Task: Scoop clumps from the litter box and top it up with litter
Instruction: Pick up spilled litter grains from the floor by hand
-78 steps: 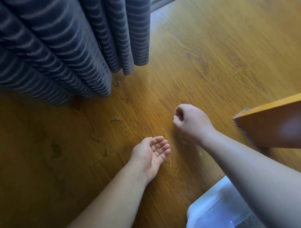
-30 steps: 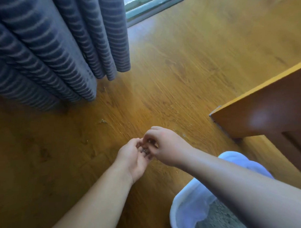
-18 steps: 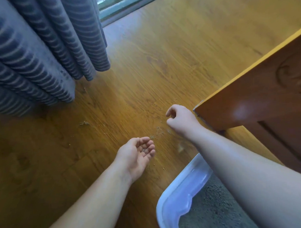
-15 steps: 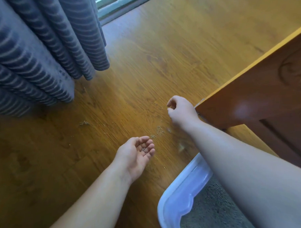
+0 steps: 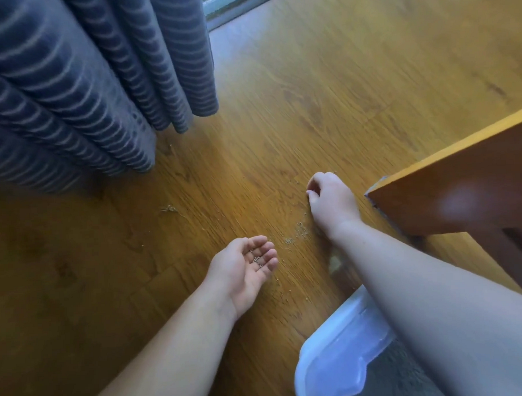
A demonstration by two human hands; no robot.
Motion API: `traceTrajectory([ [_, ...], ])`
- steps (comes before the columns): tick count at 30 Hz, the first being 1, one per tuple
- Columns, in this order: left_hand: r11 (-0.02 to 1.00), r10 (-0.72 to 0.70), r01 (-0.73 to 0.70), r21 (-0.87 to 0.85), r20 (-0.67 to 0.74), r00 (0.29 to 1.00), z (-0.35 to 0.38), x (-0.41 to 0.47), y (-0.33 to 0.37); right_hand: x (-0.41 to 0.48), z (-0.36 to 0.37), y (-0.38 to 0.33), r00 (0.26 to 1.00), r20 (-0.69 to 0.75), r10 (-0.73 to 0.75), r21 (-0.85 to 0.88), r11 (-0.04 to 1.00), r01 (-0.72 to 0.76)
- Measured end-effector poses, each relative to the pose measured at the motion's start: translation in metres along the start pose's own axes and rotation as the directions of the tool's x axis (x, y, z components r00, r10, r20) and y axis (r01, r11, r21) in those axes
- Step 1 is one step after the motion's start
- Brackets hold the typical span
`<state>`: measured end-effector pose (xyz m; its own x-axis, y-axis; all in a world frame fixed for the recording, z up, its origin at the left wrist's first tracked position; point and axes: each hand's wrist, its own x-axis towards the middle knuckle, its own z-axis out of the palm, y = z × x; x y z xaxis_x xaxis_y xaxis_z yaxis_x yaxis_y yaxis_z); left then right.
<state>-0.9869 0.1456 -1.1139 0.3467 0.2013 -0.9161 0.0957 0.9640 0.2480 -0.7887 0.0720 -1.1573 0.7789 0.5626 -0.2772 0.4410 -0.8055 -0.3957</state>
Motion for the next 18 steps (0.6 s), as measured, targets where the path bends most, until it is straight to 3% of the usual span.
traceTrajectory([
  [8,1.000,0.004,-0.004,0.019,-0.007,1.000,0.002,-0.001,0.004,0.001,-0.001,-0.010,0.999,0.044,-0.008,-0.039,0.999,0.010],
  [10,1.000,0.006,-0.006,0.021,-0.010,1.000,0.003,0.001,0.004,-0.011,-0.003,-0.025,0.986,0.099,-0.138,0.069,0.989,0.131],
  [12,1.000,-0.005,0.005,-0.013,-0.006,1.000,0.005,0.004,0.005,-0.032,-0.002,-0.041,0.911,0.243,-0.334,0.168,0.939,0.299],
  [14,0.999,-0.017,0.017,-0.028,-0.004,1.000,0.008,0.006,0.006,-0.043,0.003,-0.043,0.864,0.285,-0.416,0.184,0.908,0.376],
  [16,1.000,-0.008,0.008,-0.026,-0.025,1.000,0.009,0.007,0.006,-0.030,0.009,-0.032,0.948,0.113,-0.298,0.173,0.945,0.277],
  [18,1.000,0.008,-0.008,0.000,-0.030,1.000,0.008,0.005,0.006,-0.009,0.011,-0.021,0.996,-0.055,-0.066,0.165,0.984,0.074],
])
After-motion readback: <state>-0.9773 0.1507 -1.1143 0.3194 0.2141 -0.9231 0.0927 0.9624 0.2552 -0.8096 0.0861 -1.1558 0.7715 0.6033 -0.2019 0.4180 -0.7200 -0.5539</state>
